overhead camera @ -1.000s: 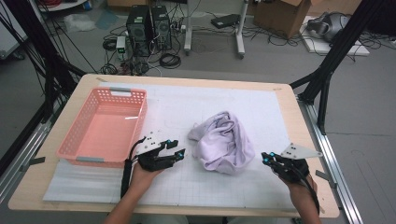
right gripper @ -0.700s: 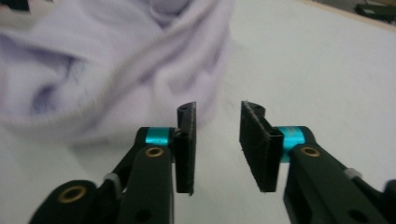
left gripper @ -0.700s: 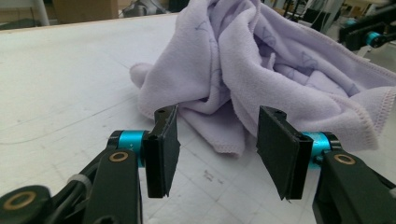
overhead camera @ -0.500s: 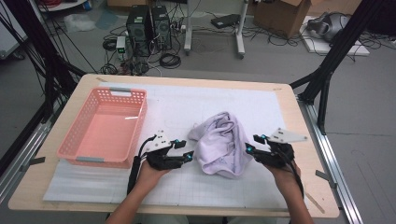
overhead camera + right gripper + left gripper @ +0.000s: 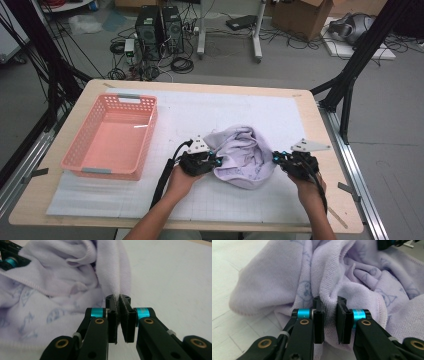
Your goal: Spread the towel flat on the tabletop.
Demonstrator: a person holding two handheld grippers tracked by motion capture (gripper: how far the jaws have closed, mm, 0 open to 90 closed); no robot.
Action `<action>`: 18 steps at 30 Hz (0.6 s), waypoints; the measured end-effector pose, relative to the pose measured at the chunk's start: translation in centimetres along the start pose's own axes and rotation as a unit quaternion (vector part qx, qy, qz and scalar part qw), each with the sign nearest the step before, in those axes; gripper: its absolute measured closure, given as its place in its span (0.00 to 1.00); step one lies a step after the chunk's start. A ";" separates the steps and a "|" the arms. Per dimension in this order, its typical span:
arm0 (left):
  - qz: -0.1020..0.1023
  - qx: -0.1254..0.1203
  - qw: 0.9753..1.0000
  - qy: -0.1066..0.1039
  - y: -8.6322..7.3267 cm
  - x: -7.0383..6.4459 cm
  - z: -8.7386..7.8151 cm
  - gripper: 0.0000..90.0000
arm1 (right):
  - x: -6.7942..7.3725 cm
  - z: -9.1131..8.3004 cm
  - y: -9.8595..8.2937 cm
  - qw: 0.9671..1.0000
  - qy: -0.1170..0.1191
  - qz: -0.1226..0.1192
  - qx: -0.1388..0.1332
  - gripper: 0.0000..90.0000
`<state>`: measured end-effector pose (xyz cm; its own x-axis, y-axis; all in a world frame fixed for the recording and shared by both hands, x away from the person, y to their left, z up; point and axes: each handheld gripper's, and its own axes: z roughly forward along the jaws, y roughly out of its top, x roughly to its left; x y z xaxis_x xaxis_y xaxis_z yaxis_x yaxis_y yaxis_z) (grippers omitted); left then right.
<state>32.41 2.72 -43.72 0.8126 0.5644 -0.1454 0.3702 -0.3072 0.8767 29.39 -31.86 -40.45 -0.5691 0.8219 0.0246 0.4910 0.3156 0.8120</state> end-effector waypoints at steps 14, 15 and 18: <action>0.003 0.000 1.000 -0.012 -3.8 -0.3 -4.7 0.87 | -0.1 -3.5 -3.5 0.999 -0.002 -0.009 0.031 0.93; 0.005 -0.005 1.000 -0.011 -3.7 -0.4 -4.9 0.83 | 0.0 -3.4 -3.2 1.000 0.004 -0.015 0.023 0.89; -0.016 -0.025 1.000 -0.005 -2.8 0.0 -5.3 0.56 | 0.5 -3.1 -1.9 1.000 0.008 -0.029 -0.001 0.74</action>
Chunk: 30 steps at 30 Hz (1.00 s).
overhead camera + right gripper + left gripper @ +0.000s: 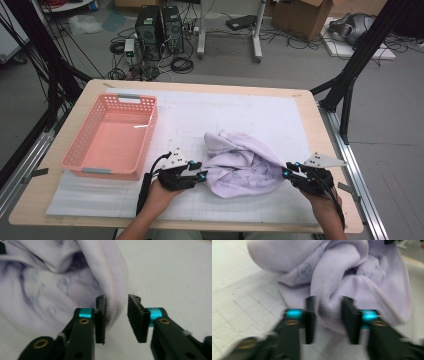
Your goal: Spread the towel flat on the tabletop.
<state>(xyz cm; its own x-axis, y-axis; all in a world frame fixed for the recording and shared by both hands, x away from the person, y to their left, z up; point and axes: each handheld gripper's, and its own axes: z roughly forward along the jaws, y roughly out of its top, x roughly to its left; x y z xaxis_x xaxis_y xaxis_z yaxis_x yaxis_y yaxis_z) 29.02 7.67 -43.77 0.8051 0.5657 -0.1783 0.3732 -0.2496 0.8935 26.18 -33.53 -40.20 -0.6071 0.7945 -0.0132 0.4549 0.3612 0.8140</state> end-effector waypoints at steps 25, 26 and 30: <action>0.042 0.019 0.999 0.000 2.5 -0.6 3.5 0.89 | -0.3 5.9 5.9 0.999 0.017 -0.030 -0.002 0.91; 0.041 0.021 0.999 0.001 2.3 -0.5 3.2 0.89 | -0.5 5.5 5.6 1.000 0.008 -0.023 0.000 0.91; 0.029 0.020 0.999 0.012 1.0 0.1 2.0 0.89 | -1.4 4.8 4.5 1.000 -0.025 -0.012 0.005 0.92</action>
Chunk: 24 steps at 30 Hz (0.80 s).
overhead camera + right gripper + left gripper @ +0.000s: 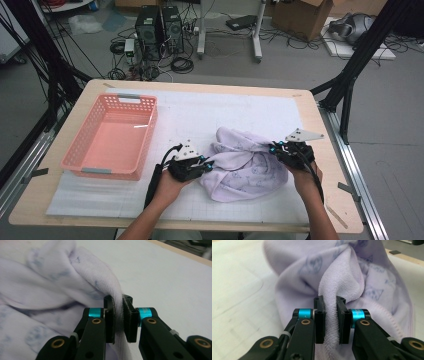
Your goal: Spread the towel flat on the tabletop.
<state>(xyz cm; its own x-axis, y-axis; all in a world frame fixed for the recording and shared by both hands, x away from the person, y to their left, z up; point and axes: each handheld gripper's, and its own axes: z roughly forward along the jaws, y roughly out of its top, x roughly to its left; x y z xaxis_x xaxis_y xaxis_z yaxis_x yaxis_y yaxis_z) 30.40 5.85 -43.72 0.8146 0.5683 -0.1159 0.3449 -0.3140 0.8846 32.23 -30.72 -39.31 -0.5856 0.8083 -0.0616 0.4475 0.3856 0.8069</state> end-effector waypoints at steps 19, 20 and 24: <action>-0.024 -0.014 1.000 -0.003 0.3 1.3 -1.8 0.47 | -2.8 -1.9 -3.4 0.997 -0.027 0.064 -0.020 0.60; -0.020 -0.012 1.000 -0.004 0.6 1.3 -1.4 0.46 | -2.5 -1.7 -2.9 0.998 -0.014 0.058 -0.022 0.58; -0.011 0.003 1.000 -0.011 1.5 1.1 0.5 0.45 | -1.4 -0.2 -0.8 0.999 0.012 0.019 -0.023 0.54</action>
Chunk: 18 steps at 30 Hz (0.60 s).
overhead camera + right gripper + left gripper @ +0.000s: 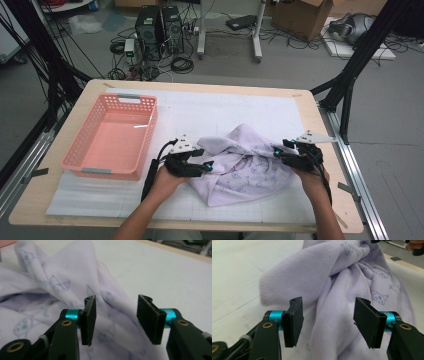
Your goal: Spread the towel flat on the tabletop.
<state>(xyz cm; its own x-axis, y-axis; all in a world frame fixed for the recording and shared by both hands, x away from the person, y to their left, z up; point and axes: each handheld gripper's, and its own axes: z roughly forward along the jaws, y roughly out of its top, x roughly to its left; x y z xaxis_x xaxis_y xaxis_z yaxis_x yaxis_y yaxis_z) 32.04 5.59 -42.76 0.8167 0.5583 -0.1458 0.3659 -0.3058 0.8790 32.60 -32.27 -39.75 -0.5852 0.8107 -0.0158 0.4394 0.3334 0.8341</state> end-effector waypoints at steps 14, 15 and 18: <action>0.018 0.055 0.998 -0.020 -0.4 -1.0 3.4 0.81 | 0.7 7.5 2.1 0.994 0.064 -0.020 0.091 0.75; 0.022 0.054 0.998 -0.020 -0.4 -1.1 3.1 0.82 | 0.7 7.7 2.2 0.993 0.069 -0.022 0.092 0.86; 0.024 0.040 0.999 -0.016 -0.3 -1.2 2.1 0.83 | 0.7 8.1 3.1 0.994 0.056 -0.028 0.090 0.93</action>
<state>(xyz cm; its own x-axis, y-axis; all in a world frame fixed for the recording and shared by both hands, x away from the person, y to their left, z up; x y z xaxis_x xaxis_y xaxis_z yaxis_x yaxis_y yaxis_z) 31.87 3.34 -43.83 0.8475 0.5171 -0.1201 0.3594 -0.3923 0.8467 39.07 -26.74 -41.59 -0.6803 0.7329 0.0111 0.5127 0.4650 0.7217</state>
